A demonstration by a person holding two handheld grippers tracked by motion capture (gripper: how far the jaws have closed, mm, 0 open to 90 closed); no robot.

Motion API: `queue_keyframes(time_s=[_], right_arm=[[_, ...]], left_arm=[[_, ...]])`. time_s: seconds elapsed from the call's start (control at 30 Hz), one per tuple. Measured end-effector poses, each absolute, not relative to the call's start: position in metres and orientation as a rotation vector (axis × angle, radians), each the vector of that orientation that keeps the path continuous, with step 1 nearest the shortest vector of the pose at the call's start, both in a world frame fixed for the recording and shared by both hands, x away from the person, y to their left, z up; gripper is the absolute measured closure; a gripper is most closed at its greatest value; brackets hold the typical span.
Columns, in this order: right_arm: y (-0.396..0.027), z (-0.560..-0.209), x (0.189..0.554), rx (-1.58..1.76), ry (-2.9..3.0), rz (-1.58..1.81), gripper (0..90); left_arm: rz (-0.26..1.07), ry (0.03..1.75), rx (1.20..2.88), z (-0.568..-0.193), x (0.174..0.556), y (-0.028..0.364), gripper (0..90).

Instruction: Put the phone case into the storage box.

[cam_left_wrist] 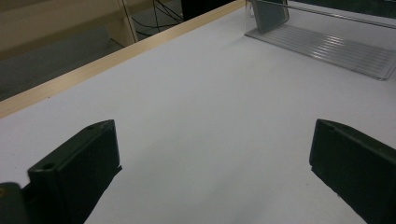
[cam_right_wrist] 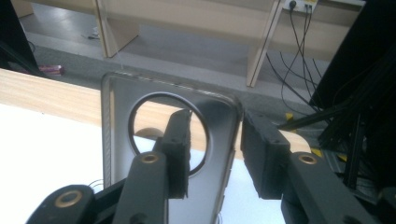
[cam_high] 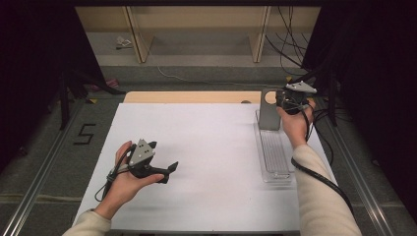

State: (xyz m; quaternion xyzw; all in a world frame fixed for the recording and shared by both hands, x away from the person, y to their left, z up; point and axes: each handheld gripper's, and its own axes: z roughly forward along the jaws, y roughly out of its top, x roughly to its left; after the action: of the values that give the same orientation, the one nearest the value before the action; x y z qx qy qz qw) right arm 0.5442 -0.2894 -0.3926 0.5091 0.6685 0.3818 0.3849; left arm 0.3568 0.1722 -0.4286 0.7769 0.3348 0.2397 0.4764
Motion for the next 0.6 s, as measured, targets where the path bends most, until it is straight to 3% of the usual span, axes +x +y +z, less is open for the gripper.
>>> queue_keyframes(time_s=[0.23, 0.6], right_arm=[[-0.2877, -0.3924, 0.5447, 1.304, 1.708, 0.976, 60.7], [-0.2874, -0.3963, 0.5479, 1.348, 1.714, 0.984, 49.1]], left_arm=[[0.586, 0.820, 1.900, -0.4288, 0.3570, 0.1722, 1.2], [0.586, 0.821, 1.897, -0.4286, 0.3571, 0.1729, 1.2]])
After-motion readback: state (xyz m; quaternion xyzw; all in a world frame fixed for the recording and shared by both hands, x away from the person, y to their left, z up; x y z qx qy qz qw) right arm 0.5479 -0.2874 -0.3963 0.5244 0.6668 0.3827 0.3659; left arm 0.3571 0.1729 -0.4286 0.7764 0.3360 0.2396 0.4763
